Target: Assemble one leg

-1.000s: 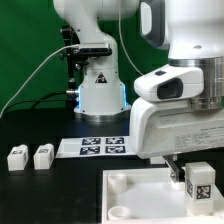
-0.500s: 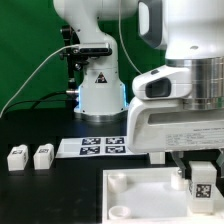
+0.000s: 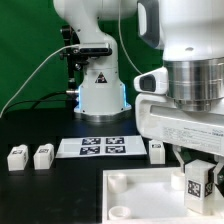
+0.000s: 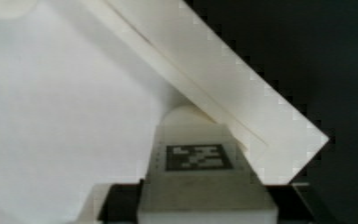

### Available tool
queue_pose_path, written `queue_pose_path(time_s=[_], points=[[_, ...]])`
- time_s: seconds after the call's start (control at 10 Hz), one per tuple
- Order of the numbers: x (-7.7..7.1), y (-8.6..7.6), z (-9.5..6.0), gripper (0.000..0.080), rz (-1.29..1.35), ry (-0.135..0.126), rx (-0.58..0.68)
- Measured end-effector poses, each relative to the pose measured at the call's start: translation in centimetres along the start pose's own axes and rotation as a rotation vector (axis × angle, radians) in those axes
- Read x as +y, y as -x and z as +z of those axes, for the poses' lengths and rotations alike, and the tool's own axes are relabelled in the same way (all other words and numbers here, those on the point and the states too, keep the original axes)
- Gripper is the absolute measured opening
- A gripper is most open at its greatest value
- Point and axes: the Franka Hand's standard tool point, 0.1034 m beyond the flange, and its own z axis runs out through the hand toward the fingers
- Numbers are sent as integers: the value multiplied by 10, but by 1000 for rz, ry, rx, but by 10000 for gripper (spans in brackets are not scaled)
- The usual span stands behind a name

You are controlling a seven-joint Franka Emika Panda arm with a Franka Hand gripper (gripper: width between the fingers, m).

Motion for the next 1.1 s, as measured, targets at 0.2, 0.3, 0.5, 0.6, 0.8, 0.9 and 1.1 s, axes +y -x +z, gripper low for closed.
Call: queue_pose_path(time_s=[0.2,0.3,0.5,0.6,0.8,0.9,1.1], points=[[-1,-4,1,294,392,-33,-55],[-1,-5,1,294,457,-35,-61],[-2,-3,1,298,469,-34,-62],[-2,-3,1,536,418,-35,-61],[-1,-1,3,631,283,-40,-55],[0,-3,4,644,80,-55,-42],[1,-8,6,648,-292,-67,-25]])
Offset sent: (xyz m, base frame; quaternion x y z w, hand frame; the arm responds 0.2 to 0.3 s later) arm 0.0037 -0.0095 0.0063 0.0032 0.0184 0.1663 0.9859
